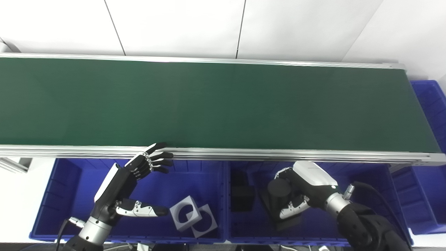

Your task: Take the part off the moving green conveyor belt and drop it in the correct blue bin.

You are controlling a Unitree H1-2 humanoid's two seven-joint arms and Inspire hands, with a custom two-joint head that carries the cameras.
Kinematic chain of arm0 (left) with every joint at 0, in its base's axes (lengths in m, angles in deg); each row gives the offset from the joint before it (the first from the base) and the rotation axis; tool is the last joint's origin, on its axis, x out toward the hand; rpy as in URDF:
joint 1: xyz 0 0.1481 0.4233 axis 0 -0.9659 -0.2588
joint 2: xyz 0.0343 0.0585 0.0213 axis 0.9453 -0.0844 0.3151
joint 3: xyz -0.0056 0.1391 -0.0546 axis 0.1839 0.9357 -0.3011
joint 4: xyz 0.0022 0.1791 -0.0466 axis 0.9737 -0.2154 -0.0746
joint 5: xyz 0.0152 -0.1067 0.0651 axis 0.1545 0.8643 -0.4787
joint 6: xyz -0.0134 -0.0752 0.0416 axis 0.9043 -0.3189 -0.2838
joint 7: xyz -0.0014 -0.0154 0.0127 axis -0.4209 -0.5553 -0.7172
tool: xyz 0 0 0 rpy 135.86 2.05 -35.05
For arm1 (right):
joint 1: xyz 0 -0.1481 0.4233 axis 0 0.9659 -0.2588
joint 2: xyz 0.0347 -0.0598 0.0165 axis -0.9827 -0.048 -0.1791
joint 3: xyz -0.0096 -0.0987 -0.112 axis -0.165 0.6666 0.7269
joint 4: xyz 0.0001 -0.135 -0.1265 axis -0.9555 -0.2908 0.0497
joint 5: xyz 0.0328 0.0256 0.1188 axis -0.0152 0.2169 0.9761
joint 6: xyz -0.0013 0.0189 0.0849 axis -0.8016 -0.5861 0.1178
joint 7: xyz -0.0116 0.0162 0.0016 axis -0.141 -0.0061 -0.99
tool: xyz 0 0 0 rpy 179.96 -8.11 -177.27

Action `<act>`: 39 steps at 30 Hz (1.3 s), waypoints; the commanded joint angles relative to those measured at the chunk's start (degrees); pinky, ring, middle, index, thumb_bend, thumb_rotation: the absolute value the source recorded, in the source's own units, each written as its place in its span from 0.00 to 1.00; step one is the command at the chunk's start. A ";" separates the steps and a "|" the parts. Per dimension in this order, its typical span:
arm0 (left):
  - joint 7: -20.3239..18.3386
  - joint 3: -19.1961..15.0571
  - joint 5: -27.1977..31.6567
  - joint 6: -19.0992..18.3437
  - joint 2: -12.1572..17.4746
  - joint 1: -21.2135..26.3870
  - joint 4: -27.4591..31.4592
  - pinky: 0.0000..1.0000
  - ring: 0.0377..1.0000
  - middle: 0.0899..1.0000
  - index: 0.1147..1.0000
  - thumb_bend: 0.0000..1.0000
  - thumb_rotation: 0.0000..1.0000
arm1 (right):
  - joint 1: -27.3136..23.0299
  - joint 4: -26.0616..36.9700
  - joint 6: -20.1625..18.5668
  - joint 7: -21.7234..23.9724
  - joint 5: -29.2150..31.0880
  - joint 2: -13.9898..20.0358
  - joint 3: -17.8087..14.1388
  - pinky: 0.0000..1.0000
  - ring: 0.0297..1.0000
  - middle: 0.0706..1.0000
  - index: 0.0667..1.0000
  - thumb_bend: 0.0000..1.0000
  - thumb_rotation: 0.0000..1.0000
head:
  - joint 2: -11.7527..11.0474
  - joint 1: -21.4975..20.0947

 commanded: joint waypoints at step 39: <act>5.30 7.56 1.66 -1.19 3.18 4.10 1.83 0.68 0.77 0.83 0.90 0.86 0.27 | 13.74 4.44 12.57 -15.90 35.59 -13.97 -8.09 0.68 0.78 0.85 0.95 0.90 0.31 | -2.09 1.15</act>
